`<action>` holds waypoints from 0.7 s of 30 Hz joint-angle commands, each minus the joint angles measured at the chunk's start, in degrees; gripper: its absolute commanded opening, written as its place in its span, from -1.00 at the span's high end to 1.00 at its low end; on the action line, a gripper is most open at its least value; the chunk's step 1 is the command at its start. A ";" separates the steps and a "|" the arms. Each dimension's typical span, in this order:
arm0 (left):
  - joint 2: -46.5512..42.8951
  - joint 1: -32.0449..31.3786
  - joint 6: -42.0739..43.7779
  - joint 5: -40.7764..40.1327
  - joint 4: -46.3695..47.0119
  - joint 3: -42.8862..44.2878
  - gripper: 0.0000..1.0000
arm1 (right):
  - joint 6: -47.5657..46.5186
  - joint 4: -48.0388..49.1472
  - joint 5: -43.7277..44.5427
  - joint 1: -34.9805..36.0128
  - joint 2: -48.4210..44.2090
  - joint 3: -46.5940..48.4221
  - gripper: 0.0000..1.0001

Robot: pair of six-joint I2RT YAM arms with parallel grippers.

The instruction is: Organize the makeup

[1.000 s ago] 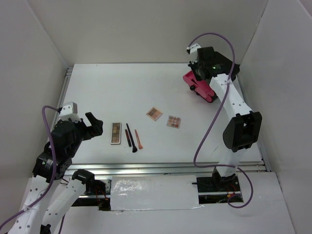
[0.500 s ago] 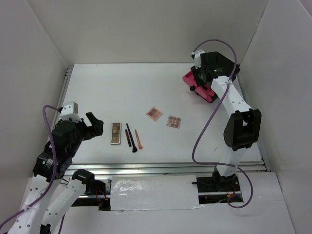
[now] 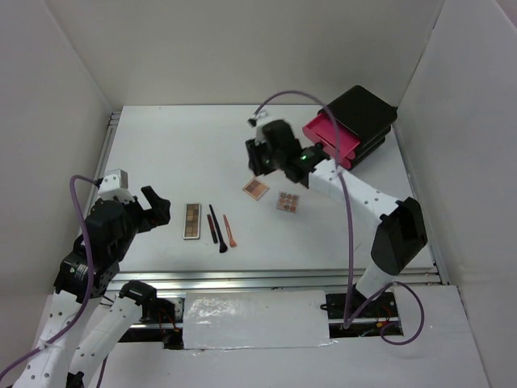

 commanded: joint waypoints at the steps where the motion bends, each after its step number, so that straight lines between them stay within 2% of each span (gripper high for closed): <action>1: -1.37 -0.13 -0.19 -1.92 1.28 0.32 -0.99 | 22.17 7.08 -5.33 6.15 -0.40 -8.39 0.15; 3: -1.90 -0.22 -0.28 -2.45 1.28 0.23 -0.99 | 24.51 5.25 -4.48 12.82 3.38 -7.62 0.20; 5: -1.72 -0.22 -0.11 -2.10 1.45 0.23 -0.99 | 26.01 4.98 3.23 20.36 6.97 -5.95 0.20; 9: -0.76 -0.22 -0.19 -2.53 1.01 0.67 -0.99 | 31.54 2.17 11.24 27.33 13.14 -1.56 0.19; 13: -1.81 -0.22 -0.45 -2.71 1.10 0.49 -0.99 | 37.16 -0.11 16.52 30.42 17.53 2.57 0.18; 21: -1.64 -0.30 -0.02 -1.83 1.28 0.32 -0.99 | 37.62 -6.53 21.62 31.66 26.76 11.27 0.10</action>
